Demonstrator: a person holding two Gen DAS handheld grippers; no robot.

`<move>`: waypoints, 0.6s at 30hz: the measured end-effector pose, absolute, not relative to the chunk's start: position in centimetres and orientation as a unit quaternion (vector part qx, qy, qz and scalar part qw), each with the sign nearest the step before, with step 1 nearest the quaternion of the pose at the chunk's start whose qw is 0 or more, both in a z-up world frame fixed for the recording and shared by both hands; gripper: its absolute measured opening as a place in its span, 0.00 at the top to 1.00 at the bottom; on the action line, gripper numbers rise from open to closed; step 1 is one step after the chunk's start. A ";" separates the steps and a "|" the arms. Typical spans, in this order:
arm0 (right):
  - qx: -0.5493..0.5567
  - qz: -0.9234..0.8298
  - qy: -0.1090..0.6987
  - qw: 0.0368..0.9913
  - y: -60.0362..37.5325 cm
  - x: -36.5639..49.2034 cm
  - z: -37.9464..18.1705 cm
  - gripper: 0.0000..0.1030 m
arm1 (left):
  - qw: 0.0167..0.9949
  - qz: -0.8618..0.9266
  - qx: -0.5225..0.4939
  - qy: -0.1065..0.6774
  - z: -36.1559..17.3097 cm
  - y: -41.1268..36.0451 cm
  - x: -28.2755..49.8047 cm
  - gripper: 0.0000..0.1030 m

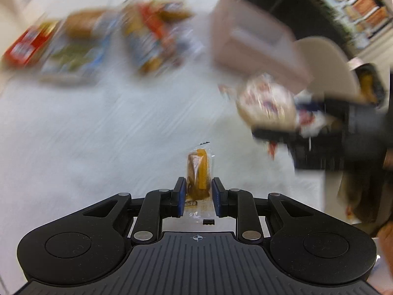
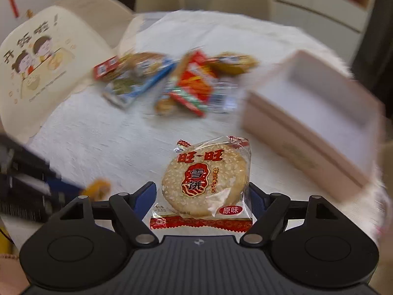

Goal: Organize snacks
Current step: 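Release the yellow snack into the pink box with the left tool while the right carries the cracker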

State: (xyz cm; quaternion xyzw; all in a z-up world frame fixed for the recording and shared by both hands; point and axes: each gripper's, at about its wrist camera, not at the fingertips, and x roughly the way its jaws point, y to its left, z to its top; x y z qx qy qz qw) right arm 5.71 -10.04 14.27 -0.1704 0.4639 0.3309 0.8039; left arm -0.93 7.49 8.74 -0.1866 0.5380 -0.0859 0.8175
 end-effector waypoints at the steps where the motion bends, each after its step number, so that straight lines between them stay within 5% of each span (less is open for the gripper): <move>1: -0.168 0.320 0.462 0.810 -11.1 5.5 15.0 0.24 | 0.825 -0.096 -0.188 0.525 9.9 7.3 0.1 0.74; 7: -0.127 0.275 0.450 0.840 -16.2 5.7 18.7 0.24 | 0.871 -0.148 -0.172 0.435 16.7 4.5 10.9 0.72; 12: -0.112 0.237 0.447 0.855 -17.8 6.6 18.9 0.24 | 0.859 -0.126 -0.171 0.465 12.8 1.0 19.7 0.72; 18: -0.090 0.224 0.454 0.858 -19.3 7.9 19.0 0.24 | 0.870 -0.094 -0.150 0.461 12.2 0.1 18.0 0.72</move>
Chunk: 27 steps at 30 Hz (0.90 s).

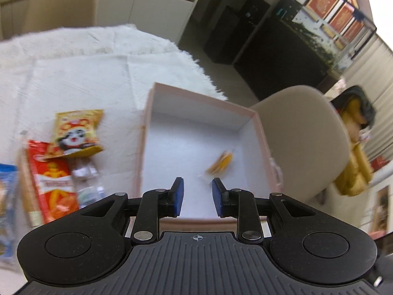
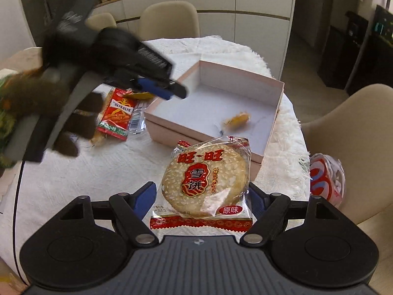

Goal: Organize snacks
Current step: 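Release the yellow snack into the pink box with the left tool while the right carries the cracker, then lower the rice cracker into the pink box and open the right tool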

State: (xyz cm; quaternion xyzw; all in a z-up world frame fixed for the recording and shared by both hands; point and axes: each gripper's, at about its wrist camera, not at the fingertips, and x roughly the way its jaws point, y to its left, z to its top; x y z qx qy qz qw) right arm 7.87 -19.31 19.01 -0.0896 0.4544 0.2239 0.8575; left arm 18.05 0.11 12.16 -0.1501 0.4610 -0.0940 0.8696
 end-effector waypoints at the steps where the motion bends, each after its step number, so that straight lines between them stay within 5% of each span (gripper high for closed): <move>1: -0.086 0.224 0.453 0.859 -19.5 8.3 19.2 0.24 | 0.872 -0.086 -0.140 0.460 12.4 0.3 17.8 0.72; 4: -0.078 0.227 0.435 0.868 -19.3 10.0 20.6 0.25 | 0.876 -0.059 -0.122 0.464 13.1 1.2 16.0 0.72; 5: -0.077 0.226 0.426 0.873 -19.1 10.9 21.5 0.30 | 0.876 -0.054 -0.120 0.464 13.3 1.6 15.4 0.72; 6: -0.077 0.224 0.413 0.879 -18.6 12.2 22.6 0.50 | 0.876 -0.049 -0.120 0.465 13.5 1.9 14.9 0.72; 7: -0.075 0.223 0.405 0.883 -18.1 13.5 23.5 0.53 | 0.875 -0.044 -0.120 0.467 13.5 2.2 14.5 0.72; 8: -0.068 0.223 0.397 0.888 -17.7 14.6 24.2 0.52 | 0.874 -0.040 -0.121 0.468 13.5 2.5 14.3 0.72; 11: -0.033 0.235 0.389 0.890 -16.7 18.9 25.7 0.16 | 0.872 -0.037 -0.132 0.470 13.2 3.1 13.7 0.72; 27: -0.091 0.115 0.477 0.866 -17.3 20.5 17.2 0.16 | 0.861 -0.013 -0.198 0.468 10.6 7.2 11.1 0.72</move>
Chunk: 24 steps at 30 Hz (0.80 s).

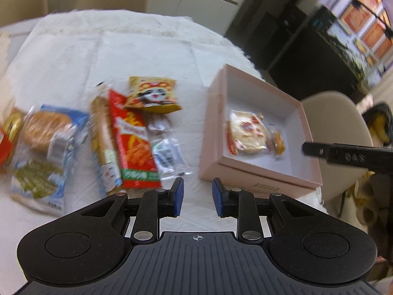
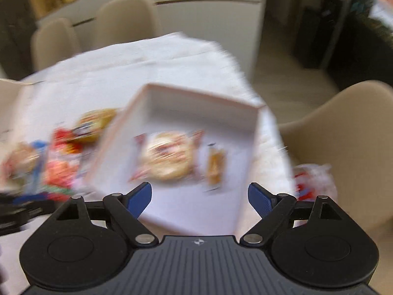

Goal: Organize snacks
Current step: 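Lower the rice cracker into the pink box and open the right tool, then move the left tool over the yellow panda chip bag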

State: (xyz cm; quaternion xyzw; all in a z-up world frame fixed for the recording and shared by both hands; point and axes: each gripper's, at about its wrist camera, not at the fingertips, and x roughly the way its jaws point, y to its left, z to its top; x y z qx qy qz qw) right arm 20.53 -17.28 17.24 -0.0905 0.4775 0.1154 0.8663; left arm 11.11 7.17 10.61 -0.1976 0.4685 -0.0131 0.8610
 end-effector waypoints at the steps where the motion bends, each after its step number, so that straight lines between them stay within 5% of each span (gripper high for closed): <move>1: -0.101 0.090 0.468 0.873 -17.4 21.1 17.0 0.16 | 0.861 -0.007 -0.210 0.463 10.4 7.9 10.8 0.72; 5: -0.122 0.043 0.478 0.869 -17.8 23.8 14.2 0.19 | 0.869 0.016 -0.249 0.427 10.8 10.6 10.0 0.72; 8: -0.120 0.076 0.512 0.847 -17.4 24.8 12.0 0.45 | 0.876 0.032 -0.251 0.411 11.6 12.4 11.2 0.72; 24: -0.105 0.212 0.459 0.857 -17.4 23.5 14.6 0.32 | 0.860 0.093 -0.095 0.492 5.9 12.1 30.8 0.67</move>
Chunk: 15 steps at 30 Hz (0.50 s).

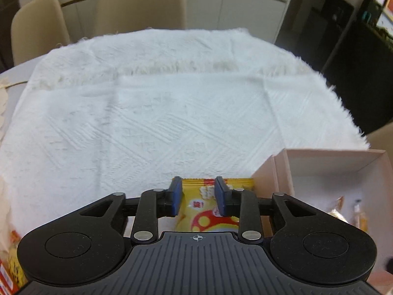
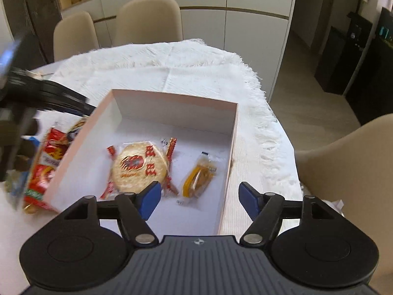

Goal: Organize snacks
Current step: 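Move the left tool over the yellow panda chip bag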

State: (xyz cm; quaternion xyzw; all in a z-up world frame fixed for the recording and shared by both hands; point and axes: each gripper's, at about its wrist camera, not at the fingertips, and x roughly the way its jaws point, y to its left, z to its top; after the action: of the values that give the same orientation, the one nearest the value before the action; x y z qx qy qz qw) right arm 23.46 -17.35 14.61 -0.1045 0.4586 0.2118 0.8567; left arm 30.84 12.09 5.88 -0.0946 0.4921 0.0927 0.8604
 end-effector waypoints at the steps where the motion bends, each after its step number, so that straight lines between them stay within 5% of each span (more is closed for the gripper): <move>1: -0.102 0.217 0.458 0.856 -17.5 23.1 14.8 0.32 | 0.863 0.086 -0.092 0.489 5.8 12.1 30.5 0.67; 15: -0.071 0.327 0.498 0.800 -12.7 14.4 14.4 0.31 | 0.852 -0.032 -0.102 0.513 5.6 11.0 16.1 0.69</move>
State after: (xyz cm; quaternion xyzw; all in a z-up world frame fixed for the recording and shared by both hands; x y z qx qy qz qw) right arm 14.40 -12.70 14.38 -0.0713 0.4978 0.3270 0.8001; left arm 16.07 10.96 5.55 -0.1016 0.5126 -0.0315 0.8520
